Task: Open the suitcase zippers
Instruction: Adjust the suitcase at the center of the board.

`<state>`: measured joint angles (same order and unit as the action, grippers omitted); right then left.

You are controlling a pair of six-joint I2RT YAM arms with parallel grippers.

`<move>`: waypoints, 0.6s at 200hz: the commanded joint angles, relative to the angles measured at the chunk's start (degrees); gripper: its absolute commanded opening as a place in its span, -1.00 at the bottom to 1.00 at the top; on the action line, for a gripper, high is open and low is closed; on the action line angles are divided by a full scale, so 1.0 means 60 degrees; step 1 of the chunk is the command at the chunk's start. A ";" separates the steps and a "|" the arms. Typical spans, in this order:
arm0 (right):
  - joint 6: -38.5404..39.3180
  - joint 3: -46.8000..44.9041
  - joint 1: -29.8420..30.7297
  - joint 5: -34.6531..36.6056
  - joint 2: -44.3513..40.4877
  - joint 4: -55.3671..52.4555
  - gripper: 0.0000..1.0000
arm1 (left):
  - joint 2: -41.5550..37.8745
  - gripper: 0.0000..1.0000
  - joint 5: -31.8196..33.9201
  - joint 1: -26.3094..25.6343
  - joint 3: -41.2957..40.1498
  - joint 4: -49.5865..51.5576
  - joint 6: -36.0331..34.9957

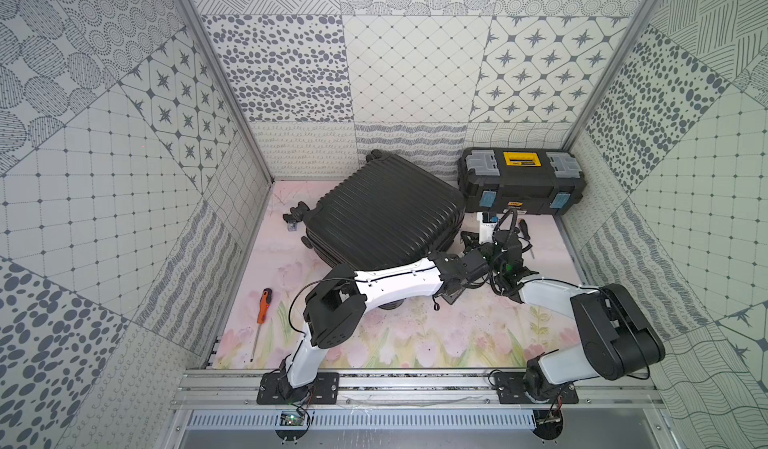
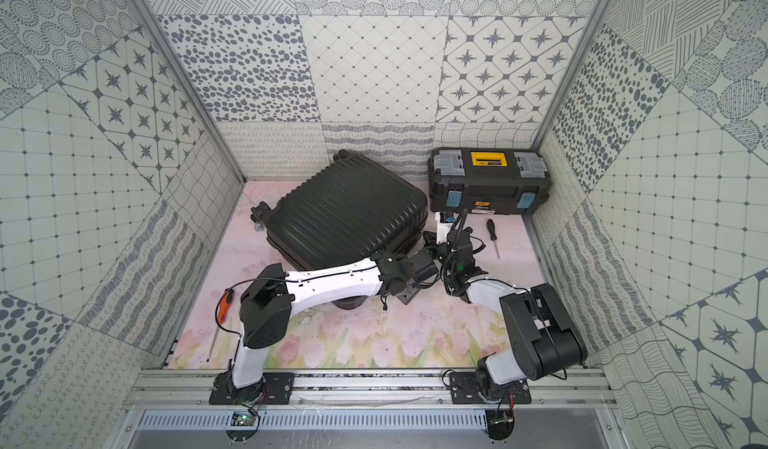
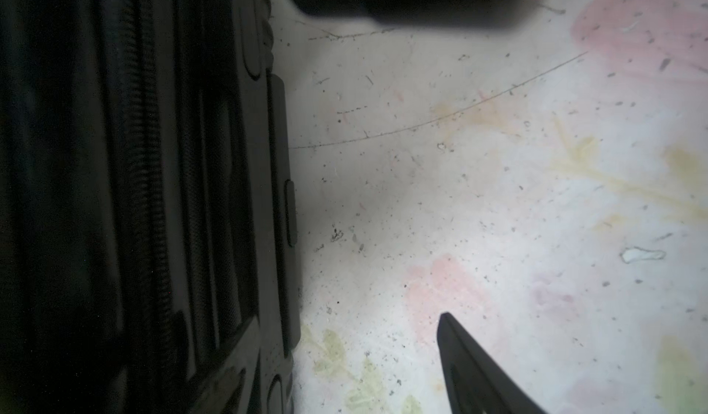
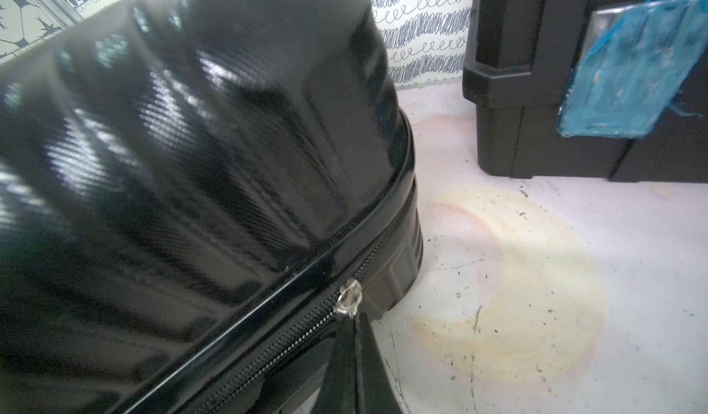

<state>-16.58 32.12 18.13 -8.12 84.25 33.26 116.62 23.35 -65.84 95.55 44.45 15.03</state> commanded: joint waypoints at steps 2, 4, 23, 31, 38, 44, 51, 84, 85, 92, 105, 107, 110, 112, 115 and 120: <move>-0.0094 0.0001 0.0139 -0.0514 -0.0290 0.0538 -1.00 | 0.0084 0.46 0.0761 0.0218 0.0218 -0.0551 -0.0358; -0.0093 0.0006 0.0141 -0.0520 -0.0287 0.0548 -1.00 | 0.0096 0.46 0.0765 0.0232 0.0218 -0.0545 -0.0364; -0.0101 0.0023 0.0136 -0.0517 -0.0275 0.0529 -1.00 | 0.0199 0.46 0.0806 0.0349 0.0132 -0.0629 -0.0408; -0.0117 0.0037 0.0127 -0.0522 -0.0262 0.0529 -1.00 | 0.0246 0.46 0.0837 0.0406 0.0083 -0.0689 -0.0409; -0.0123 0.0039 0.0121 -0.0535 -0.0258 0.0542 -1.00 | 0.0296 0.46 0.0891 0.0454 0.0062 -0.0747 -0.0432; -0.0148 0.0045 0.0120 -0.0550 -0.0234 0.0553 -1.00 | 0.0356 0.46 0.0981 0.0487 0.0043 -0.0767 -0.0437; -0.0154 0.0052 0.0128 -0.0585 -0.0226 0.0578 -1.00 | 0.0445 0.46 0.1089 0.0535 0.0015 -0.0825 -0.0478; -0.0297 0.0065 0.0125 -0.0703 -0.0098 0.0683 -1.00 | 0.0864 0.49 0.1478 0.0712 -0.0185 -0.1178 -0.0545; -0.0298 0.0066 0.0126 -0.0708 -0.0097 0.0683 -1.00 | 0.0887 0.49 0.1488 0.0716 -0.0189 -0.1195 -0.0551; -0.0326 0.0067 0.0126 -0.0738 -0.0059 0.0701 -1.00 | 0.0990 0.49 0.1491 0.0747 -0.0237 -0.1240 -0.0523; -0.0332 0.0067 0.0127 -0.0778 -0.0010 0.0704 -1.00 | 0.1163 0.49 0.1393 0.0788 -0.0362 -0.1247 -0.0383; -0.0332 0.0067 0.0116 -0.0783 -0.0001 0.0707 -1.00 | 0.1190 0.48 0.1358 0.0796 -0.0396 -0.1261 -0.0363; -0.0336 0.0067 0.0126 -0.0785 -0.0002 0.0723 -1.00 | 0.1213 0.47 0.1316 0.0806 -0.0461 -0.1291 -0.0345; -0.0330 0.0067 0.0120 -0.0778 0.0016 0.0719 -1.00 | 0.1209 0.47 0.1266 0.0815 -0.0512 -0.1315 -0.0331; -0.0328 0.0067 0.0127 -0.0770 0.0008 0.0719 -1.00 | 0.1230 0.46 0.1207 0.0822 -0.0584 -0.1358 -0.0316; -0.0336 0.0067 0.0128 -0.0758 0.0024 0.0726 -1.00 | 0.1242 0.44 0.1093 0.0843 -0.0707 -0.1440 -0.0295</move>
<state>-15.40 32.25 16.86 -6.72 86.00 34.85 119.59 25.10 -64.55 94.94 41.21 11.33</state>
